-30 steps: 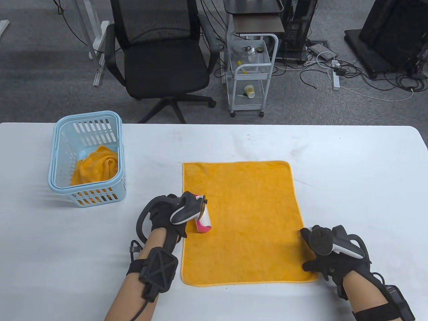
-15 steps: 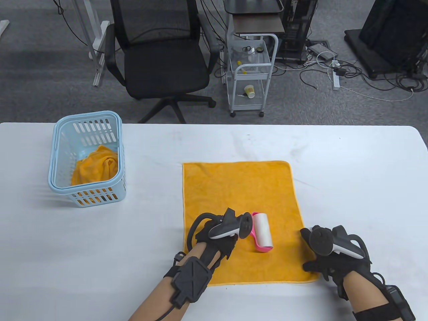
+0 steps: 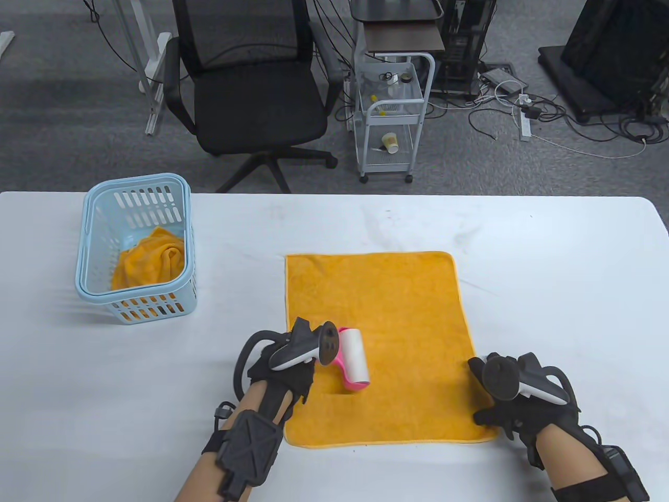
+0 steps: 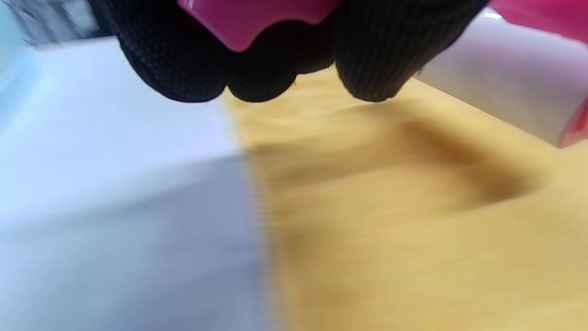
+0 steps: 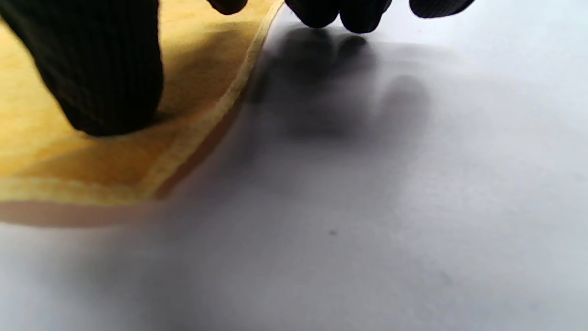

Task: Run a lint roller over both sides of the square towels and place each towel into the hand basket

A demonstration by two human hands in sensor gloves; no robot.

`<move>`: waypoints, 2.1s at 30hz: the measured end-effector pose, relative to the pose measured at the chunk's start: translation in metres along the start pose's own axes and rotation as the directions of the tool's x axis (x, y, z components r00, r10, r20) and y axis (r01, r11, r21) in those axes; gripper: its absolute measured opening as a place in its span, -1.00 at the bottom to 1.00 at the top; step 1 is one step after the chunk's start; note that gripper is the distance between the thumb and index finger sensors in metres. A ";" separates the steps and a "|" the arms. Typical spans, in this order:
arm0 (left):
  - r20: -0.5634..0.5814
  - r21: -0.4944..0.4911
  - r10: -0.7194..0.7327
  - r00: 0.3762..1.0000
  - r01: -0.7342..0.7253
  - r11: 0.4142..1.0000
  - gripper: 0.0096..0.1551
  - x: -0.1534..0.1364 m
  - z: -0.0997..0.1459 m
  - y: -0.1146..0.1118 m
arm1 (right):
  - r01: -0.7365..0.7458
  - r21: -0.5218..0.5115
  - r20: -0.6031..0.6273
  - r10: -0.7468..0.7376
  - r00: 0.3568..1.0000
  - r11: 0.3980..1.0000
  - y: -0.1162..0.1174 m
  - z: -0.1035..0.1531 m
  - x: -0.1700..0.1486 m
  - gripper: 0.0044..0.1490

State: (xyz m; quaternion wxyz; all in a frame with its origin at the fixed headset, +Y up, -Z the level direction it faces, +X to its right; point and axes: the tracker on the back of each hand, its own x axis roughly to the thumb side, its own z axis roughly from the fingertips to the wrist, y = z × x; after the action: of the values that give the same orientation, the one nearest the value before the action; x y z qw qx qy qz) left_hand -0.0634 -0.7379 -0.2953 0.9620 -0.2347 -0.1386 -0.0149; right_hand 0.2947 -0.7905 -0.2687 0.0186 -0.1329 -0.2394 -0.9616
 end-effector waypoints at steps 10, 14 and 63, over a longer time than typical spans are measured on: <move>0.212 -0.022 -0.110 0.971 0.118 0.993 -0.38 0.096 -0.015 -0.032 | 0.008 0.001 -0.002 -0.008 1.000 1.000 0.001 0.000 0.000 0.31; 0.116 -0.040 -0.219 0.969 0.225 0.973 -0.47 0.066 -0.009 -0.033 | 0.011 0.002 -0.001 -0.011 1.000 1.000 0.001 0.000 0.000 0.31; -0.465 0.263 0.376 0.801 -0.281 0.923 -0.15 -0.227 0.072 -0.055 | 0.014 0.004 -0.004 -0.014 1.000 1.000 -0.001 0.000 0.000 0.32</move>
State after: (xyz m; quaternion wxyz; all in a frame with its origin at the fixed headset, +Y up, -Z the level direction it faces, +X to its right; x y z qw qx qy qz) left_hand -0.3058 -0.7619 -0.2712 0.9692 -0.1545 0.1614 0.1041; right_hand 0.2951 -0.7899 -0.2692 0.0124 -0.1291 -0.2420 -0.9616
